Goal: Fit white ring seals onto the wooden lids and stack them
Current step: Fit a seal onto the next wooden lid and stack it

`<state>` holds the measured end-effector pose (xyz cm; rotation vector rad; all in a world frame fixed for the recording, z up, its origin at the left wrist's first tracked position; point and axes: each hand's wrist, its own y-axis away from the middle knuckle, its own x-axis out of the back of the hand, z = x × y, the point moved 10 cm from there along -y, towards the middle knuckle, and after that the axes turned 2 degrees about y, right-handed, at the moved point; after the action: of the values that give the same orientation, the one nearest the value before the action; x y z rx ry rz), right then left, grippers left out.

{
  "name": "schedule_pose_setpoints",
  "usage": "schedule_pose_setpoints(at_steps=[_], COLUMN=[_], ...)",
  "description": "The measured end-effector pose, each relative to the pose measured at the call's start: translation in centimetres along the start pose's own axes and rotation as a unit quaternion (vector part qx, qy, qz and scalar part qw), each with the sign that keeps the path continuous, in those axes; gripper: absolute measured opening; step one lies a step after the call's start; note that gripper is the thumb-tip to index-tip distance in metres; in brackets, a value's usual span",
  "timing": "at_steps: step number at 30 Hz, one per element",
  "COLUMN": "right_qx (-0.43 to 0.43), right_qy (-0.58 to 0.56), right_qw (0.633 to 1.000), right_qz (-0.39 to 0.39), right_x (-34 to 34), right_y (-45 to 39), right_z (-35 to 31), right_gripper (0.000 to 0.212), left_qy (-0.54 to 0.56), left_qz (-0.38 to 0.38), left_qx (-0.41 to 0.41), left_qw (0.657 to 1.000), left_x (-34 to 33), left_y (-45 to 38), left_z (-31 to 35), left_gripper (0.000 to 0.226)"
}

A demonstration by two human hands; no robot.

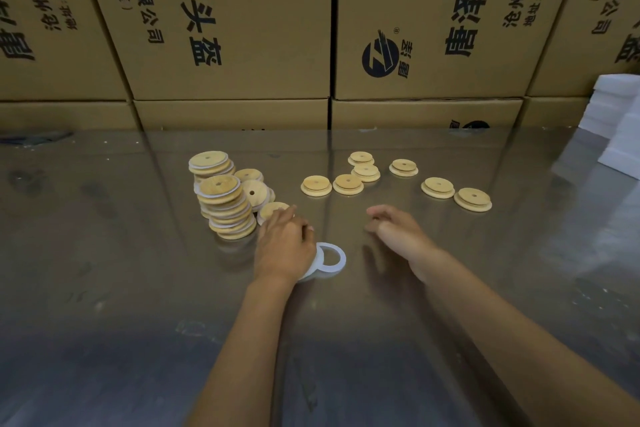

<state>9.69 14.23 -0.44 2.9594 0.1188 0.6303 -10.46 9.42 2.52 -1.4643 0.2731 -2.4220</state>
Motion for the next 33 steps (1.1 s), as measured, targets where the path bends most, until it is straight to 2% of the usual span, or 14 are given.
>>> schedule_pose_setpoints(at_steps=[4, 7, 9, 12, 17, 22, 26, 29, 33], right_qx=[-0.057, -0.085, -0.081, -0.061, -0.051, -0.02, 0.035, 0.041, 0.067], right_qy=[-0.007, 0.034, 0.109, 0.19, 0.216, 0.14, -0.006, -0.084, -0.081], right_qw=[0.997, 0.993, 0.986, 0.973, 0.966, 0.982, 0.99, 0.992, 0.994], right_qz=[0.046, 0.08, 0.097, 0.115, 0.135, 0.125, 0.137, 0.087, 0.011], right_x=[0.4, 0.2, 0.0, -0.6, -0.7, -0.7, -0.3, 0.0, -0.7], right_y=[-3.8, -6.2, -7.5, -9.1, -10.6, -10.9, -9.3, -8.0, -5.2], right_z=[-0.1, -0.5, -1.0, -2.1, -2.2, -2.2, -1.8, -1.7, -1.8], right_gripper=[0.028, 0.012, 0.021, 0.049, 0.056, 0.04, 0.045, 0.056, 0.031], left_qy=[-0.001, 0.008, 0.014, 0.012, 0.0, -0.009, 0.011, 0.022, 0.034], left_qz=[-0.003, -0.012, -0.012, -0.003, 0.002, -0.003, -0.023, -0.045, -0.047], left_qx=[0.008, 0.011, 0.007, -0.001, -0.004, -0.012, -0.007, -0.022, -0.064], left_qw=[1.0, 1.0, 1.0, 1.0, 1.0, 1.0, 1.0, 0.999, 0.996], left_x=[-0.5, -0.9, -1.0, -1.0, -1.1, -1.0, -0.7, -0.5, 0.1], left_y=[-0.3, -0.6, -0.8, -1.1, -1.3, -1.3, -0.9, -0.3, 0.6], left_z=[-0.4, -0.5, -0.5, -0.4, -0.3, 0.0, 0.4, 1.0, 2.5], left_gripper=[0.032, 0.033, 0.033, 0.032, 0.033, 0.031, 0.03, 0.023, 0.011])
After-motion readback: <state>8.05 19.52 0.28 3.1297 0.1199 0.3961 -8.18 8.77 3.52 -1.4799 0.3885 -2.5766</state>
